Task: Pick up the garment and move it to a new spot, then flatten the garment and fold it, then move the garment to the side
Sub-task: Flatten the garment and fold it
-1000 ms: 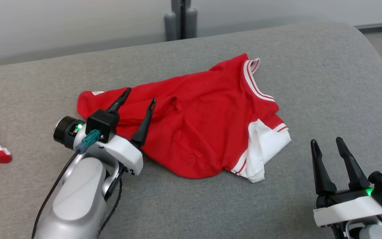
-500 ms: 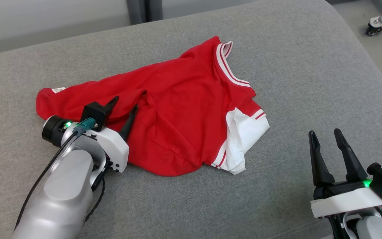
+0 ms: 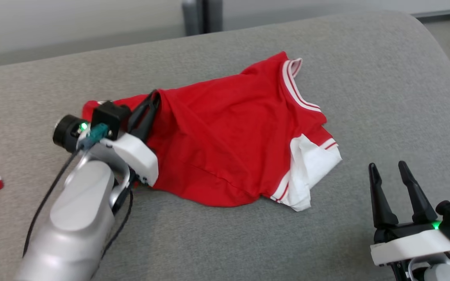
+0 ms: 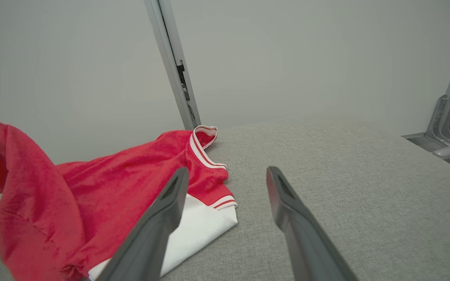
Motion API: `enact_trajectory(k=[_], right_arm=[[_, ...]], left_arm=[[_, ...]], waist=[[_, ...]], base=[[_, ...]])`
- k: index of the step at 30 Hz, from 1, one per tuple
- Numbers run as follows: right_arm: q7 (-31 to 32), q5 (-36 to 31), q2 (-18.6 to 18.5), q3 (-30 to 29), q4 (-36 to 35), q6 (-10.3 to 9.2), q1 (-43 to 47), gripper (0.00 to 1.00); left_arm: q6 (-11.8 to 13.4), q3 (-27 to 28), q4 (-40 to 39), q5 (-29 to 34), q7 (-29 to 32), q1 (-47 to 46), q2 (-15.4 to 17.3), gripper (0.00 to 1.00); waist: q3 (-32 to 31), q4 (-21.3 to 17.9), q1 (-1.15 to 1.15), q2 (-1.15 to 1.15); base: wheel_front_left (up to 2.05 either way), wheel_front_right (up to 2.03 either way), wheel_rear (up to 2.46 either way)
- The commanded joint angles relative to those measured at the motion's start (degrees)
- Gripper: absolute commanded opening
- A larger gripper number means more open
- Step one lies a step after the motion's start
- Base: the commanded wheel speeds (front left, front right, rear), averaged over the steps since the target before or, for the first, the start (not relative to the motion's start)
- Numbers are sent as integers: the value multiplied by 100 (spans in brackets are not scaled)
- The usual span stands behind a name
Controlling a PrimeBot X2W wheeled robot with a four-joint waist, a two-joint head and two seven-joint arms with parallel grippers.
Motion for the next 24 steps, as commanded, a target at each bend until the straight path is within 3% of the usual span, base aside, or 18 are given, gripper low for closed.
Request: enact_trajectory(k=[1,9,13,24], right_arm=[[-2,4,-28,-2,17,2,76,100],[-2,-37,-45,-99,51,2,317,100],[-2,-57,-27,-213,45,2,490,100],[-2,-49,-12,-259,104,2,562,100]], left_arm=[[32,52,-179,25,-23,266,59,0],[317,315,-1792,94,-26,1605,354,0],[598,333,-2764,110,110,2451,604,0],[992,468,-4102,-48,619,3562,1060,0]], waist=[[-240,261,0,0],[-662,864,0,0],[-779,1155,0,0],[-749,1277,0,0]], base=[[0,0,0],[0,0,0],[0,0,0],[0,0,0]])
